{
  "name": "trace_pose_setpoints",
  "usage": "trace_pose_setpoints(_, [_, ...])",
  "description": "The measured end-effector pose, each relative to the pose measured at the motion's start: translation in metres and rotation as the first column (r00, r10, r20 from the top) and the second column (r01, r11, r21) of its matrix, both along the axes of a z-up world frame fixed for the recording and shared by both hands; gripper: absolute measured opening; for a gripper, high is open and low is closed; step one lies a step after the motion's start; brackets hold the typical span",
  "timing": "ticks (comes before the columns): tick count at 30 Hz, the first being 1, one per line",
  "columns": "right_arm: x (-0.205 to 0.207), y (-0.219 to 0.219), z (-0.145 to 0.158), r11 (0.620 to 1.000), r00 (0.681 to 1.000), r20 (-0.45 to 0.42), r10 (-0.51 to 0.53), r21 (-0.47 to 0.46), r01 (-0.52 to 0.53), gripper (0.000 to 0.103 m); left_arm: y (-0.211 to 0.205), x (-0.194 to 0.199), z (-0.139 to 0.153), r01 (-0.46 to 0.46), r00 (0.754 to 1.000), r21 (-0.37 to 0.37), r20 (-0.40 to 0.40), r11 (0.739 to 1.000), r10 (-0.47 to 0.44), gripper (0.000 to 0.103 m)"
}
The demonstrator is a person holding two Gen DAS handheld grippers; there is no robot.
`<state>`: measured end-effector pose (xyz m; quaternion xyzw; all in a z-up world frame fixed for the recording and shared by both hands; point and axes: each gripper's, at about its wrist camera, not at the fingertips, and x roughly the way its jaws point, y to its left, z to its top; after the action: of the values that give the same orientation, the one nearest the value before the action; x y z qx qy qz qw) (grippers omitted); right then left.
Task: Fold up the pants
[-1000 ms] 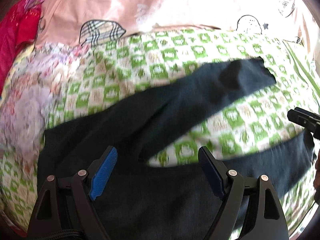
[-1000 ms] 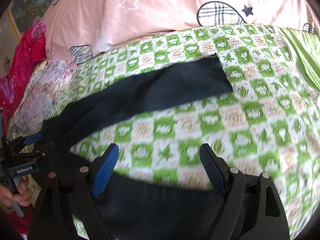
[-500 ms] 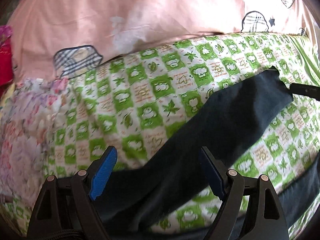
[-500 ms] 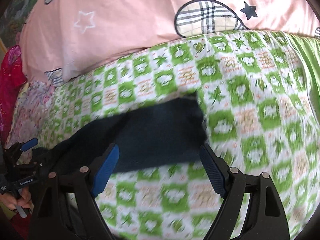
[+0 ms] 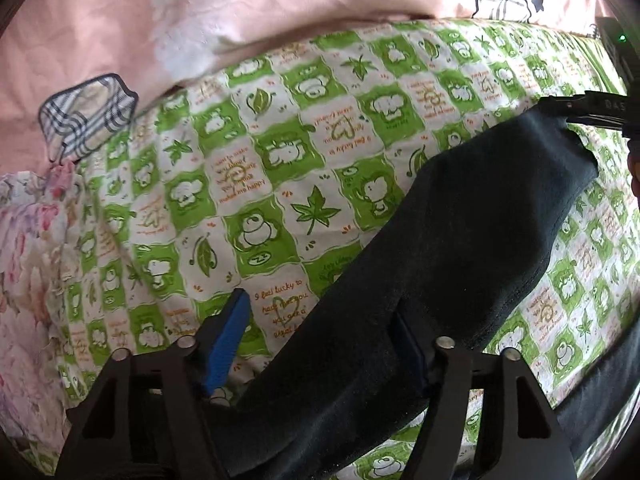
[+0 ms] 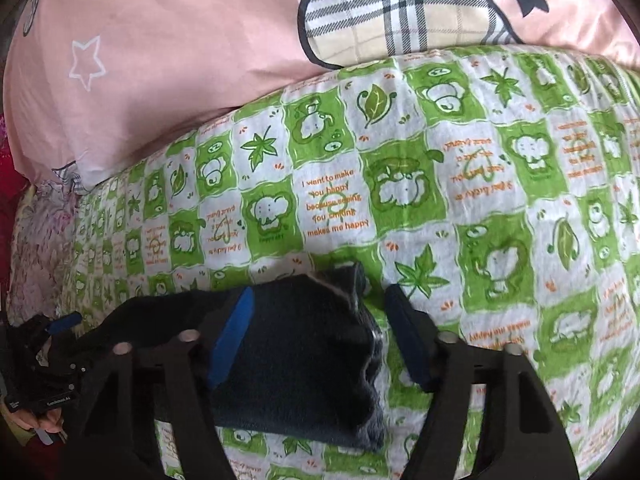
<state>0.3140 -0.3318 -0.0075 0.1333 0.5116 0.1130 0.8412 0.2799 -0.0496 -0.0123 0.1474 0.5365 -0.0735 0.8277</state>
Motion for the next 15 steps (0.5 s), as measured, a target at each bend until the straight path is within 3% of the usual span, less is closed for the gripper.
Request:
trace_pose_setpoints(1, [0.001,0.0,-0.001,1.0,1.0,-0.003,0.007,0.009,-0.007,0.041,0.002,0.002,-0.002,0.002,1.0,-0.013,-0.013,1.0,-0.002,0.059])
trace_pose_setpoints(3, [0.0,-0.002,0.0,1.0,1.0,0.002,0.01,0.028,-0.01,0.015,0.004,0.006,-0.005,0.011,0.999,-0.046,-0.053,0.999,-0.014,0.035])
trace_pose_setpoints(4, [-0.001,-0.003,0.002,0.999,1.0,0.008,0.01,0.043,-0.01,0.012,0.004,0.006,-0.006,0.016,0.997,-0.061,-0.069,0.998,-0.02,0.029])
trace_pose_setpoints(6, [-0.008,-0.008,0.012,0.997,0.999,0.043,0.019,0.074,-0.022,0.01,0.006,0.004,-0.005,0.027,0.997,-0.08,-0.07,0.996,-0.033,0.016])
trace_pose_setpoints(8, [-0.016,-0.014,0.02,0.995,0.997,0.068,0.036,0.09,-0.042,0.009,0.008,0.0,0.001,0.04,0.997,-0.106,-0.061,0.994,-0.047,0.01])
trace_pose_setpoints(15, [-0.06,-0.028,0.058,0.983,0.979,0.152,0.134,0.103,-0.151,0.008,0.015,-0.037,0.036,0.076,0.995,-0.216,-0.042,0.973,-0.087,0.006])
